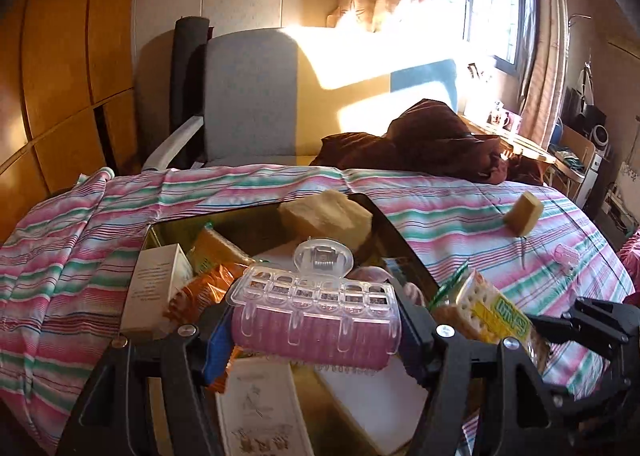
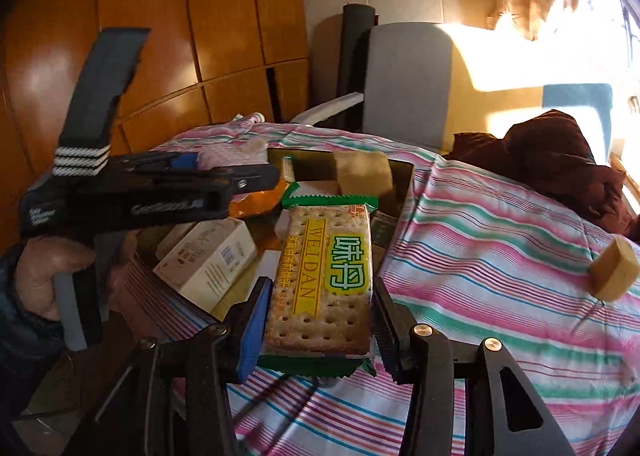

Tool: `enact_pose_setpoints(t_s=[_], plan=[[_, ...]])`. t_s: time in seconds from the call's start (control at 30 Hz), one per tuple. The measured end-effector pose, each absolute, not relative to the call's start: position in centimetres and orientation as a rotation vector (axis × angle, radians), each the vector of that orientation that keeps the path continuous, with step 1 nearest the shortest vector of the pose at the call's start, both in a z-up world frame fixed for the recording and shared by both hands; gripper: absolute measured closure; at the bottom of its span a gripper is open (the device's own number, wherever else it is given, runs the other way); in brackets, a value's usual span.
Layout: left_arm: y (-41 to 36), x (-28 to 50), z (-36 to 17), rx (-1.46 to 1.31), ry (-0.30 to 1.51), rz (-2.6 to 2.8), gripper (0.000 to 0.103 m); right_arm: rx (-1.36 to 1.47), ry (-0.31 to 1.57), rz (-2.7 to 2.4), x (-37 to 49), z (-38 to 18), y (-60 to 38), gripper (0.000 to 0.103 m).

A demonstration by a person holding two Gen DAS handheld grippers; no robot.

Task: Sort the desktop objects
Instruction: 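Carry the cracker pack and pink roller toward the gold tray, then lower the crackers and roller into the gold tray and open both tools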

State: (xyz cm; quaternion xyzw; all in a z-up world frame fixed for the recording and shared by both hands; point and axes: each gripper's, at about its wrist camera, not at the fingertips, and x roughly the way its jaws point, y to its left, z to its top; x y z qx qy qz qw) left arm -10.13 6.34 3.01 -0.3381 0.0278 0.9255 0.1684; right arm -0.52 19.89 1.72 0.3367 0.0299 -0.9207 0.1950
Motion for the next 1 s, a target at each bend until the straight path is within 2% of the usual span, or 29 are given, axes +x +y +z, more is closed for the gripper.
enact_pose_setpoints(t_s=[0.13, 0.33, 0.53, 0.77, 1.0], plan=[[5.5, -13.7, 2.5, -1.048, 0.044, 2.626, 0.034, 0.975, 0.126, -2.535, -2.1, 0.6, 17.9, 0.054], [4.9, -17.2, 1.3, -1.155, -0.024, 2.599, 0.034, 1.085, 0.088, -2.466, -4.7, -2.0, 17.3, 0.053], [4.5, -17.7, 0.9, -1.167, -0.035, 2.573, 0.033, 1.102, 0.06, -2.446, -4.6, -2.7, 17.4, 0.052], [1.1, -16.6, 3.4, -1.054, -0.226, 2.613, 0.033, 1.018, -0.067, -2.404, -3.2, -1.4, 18.6, 0.051], [0.4, -14.4, 5.6, -0.987, -0.224, 2.634, 0.033, 0.997, -0.152, -2.494, -1.3, -0.7, 22.1, 0.05]])
